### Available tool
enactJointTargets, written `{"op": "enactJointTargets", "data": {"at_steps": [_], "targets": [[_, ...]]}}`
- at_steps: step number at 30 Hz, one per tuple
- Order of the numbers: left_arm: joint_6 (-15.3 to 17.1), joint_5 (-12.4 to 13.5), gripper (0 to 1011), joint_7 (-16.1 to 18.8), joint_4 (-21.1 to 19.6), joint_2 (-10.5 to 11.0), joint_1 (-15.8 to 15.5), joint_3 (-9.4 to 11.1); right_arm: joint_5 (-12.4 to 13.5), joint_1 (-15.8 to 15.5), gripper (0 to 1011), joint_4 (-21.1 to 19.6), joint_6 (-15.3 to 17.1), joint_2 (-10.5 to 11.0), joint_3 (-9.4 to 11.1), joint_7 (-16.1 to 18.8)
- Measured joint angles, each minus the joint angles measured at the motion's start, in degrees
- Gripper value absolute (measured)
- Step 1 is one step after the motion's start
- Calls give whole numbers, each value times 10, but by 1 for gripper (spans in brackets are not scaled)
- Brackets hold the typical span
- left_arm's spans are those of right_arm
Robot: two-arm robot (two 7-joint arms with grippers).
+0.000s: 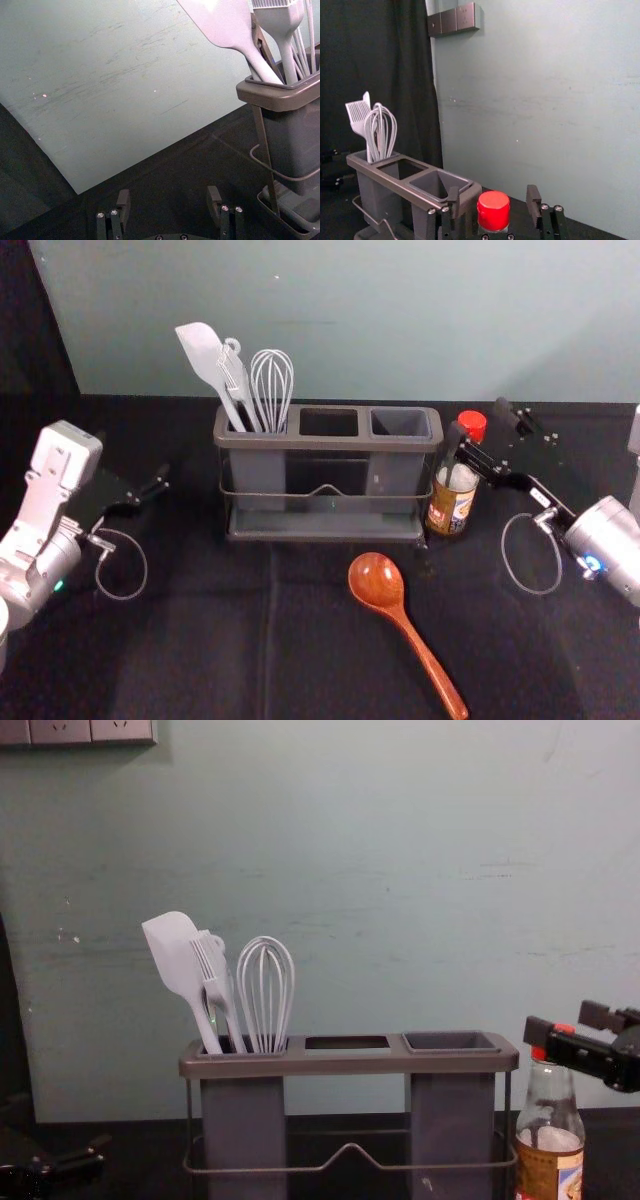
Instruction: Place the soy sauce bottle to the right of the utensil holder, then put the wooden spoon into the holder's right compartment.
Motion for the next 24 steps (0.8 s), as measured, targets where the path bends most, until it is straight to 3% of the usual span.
{"op": "enactJointTargets", "data": {"at_steps": [7, 17, 24], "targets": [[0, 0, 1005, 0, 0, 0, 0, 0, 0, -16, 1002, -38, -3, 9, 8, -5], [0, 0, 1005, 0, 0, 0, 0, 0, 0, -67, 1000, -120, -9, 27, 16, -7], [0, 0, 1005, 0, 0, 0, 0, 0, -3, -105, 1000, -165, -17, 41, 5, 6]]}}
